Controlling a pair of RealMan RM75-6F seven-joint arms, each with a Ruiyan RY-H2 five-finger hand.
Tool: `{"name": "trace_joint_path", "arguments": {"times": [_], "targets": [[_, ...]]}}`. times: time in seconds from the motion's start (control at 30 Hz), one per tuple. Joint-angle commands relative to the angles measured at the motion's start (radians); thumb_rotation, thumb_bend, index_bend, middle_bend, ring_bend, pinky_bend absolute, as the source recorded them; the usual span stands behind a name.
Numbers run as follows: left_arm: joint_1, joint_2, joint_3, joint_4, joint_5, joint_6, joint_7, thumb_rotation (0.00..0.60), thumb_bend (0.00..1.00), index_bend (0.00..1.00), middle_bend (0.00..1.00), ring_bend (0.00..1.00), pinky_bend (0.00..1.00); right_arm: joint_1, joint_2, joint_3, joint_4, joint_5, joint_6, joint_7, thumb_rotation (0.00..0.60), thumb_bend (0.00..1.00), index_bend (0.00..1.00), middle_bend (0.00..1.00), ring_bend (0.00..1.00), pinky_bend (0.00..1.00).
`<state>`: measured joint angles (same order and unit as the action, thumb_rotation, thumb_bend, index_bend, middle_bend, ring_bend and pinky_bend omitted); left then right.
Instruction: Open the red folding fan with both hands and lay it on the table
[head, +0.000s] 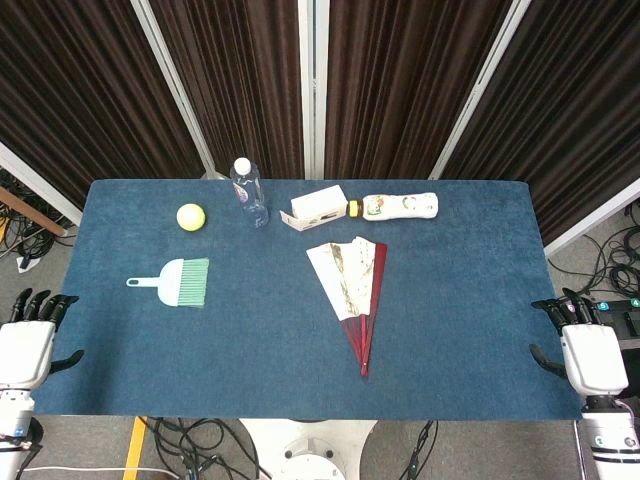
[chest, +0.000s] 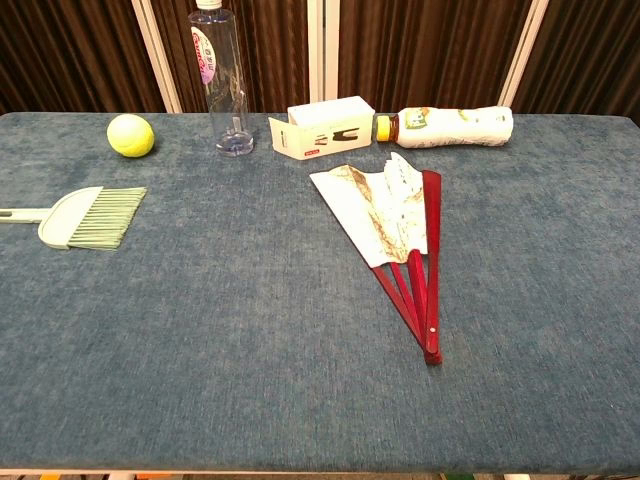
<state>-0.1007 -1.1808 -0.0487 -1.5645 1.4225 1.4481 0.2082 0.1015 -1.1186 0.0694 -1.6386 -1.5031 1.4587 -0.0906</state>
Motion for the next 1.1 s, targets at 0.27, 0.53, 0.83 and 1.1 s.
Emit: {"name": "trace_joint_path", "arguments": {"times": [0.27, 0.53, 0.83, 1.1], "targets": [[0.012, -0.022, -0.001, 0.021, 0.02, 0.04, -0.008, 0.6, 0.05, 0.21, 0.22, 0.12, 0.07, 0.013, 0.004, -0.004, -0.004, -0.034, -0.001, 0.036, 0.6, 0.12, 0.27, 0.3, 0.09, 0.16], [0.015, -0.022, 0.0, 0.022, 0.036, 0.052, -0.025, 0.6, 0.05, 0.21, 0.22, 0.12, 0.07, 0.171, -0.049, 0.002, 0.045, -0.121, -0.184, 0.082, 0.6, 0.12, 0.28, 0.34, 0.09, 0.16], [0.02, -0.009, 0.007, 0.013, 0.049, 0.057, -0.038, 0.6, 0.05, 0.21, 0.22, 0.12, 0.07, 0.409, -0.353, 0.066, 0.332, -0.1, -0.411, 0.104, 0.6, 0.05, 0.39, 0.39, 0.1, 0.15], [0.023, 0.002, 0.008, 0.002, 0.041, 0.05, -0.046, 0.6, 0.05, 0.21, 0.22, 0.12, 0.07, 0.532, -0.622, 0.065, 0.687, -0.111, -0.449, 0.173, 0.6, 0.05, 0.41, 0.39, 0.1, 0.14]]}}
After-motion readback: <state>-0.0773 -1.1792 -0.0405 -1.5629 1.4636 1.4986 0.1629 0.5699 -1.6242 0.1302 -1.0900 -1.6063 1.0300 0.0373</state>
